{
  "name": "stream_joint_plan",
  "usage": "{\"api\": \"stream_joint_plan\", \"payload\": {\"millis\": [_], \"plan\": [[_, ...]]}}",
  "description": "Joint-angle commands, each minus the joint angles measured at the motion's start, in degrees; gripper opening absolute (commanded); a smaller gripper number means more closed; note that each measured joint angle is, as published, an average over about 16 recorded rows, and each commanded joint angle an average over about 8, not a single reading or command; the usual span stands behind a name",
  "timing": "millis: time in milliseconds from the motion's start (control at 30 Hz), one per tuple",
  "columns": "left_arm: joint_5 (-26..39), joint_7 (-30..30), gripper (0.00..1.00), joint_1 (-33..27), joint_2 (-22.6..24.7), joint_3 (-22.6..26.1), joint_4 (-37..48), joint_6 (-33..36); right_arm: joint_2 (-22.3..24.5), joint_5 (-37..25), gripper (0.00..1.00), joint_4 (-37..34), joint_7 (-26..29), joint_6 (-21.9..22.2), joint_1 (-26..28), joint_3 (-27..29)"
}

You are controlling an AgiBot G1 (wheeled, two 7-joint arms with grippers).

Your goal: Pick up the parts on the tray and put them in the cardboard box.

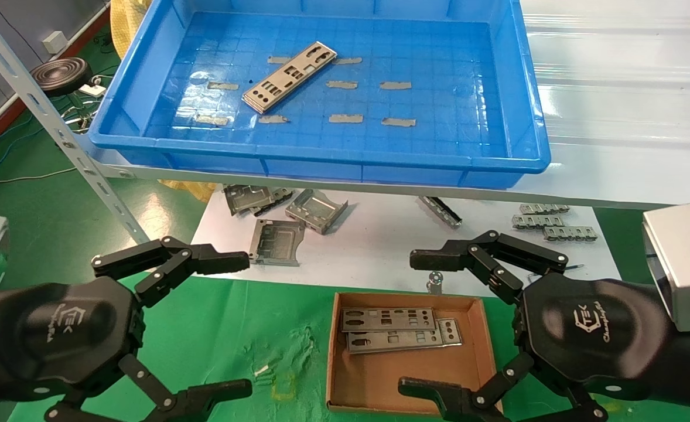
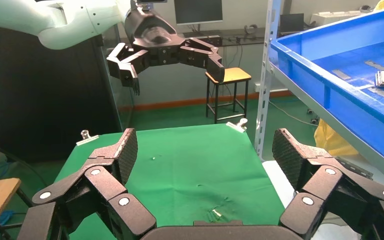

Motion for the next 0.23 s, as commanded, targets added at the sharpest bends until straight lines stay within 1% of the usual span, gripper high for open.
{"api": "stream_joint_plan", "payload": {"millis": [33, 233], "plan": [[0.00, 0.00, 1.00, 0.00, 0.00, 0.00, 0.00, 0.00, 0.00, 0.00, 1.00, 0.00, 0.00, 0.00, 0.00, 0.00], [0.00, 0.00, 1.00, 0.00, 0.00, 0.00, 0.00, 0.00, 0.00, 0.00, 1.00, 0.00, 0.00, 0.00, 0.00, 0.00]]}}
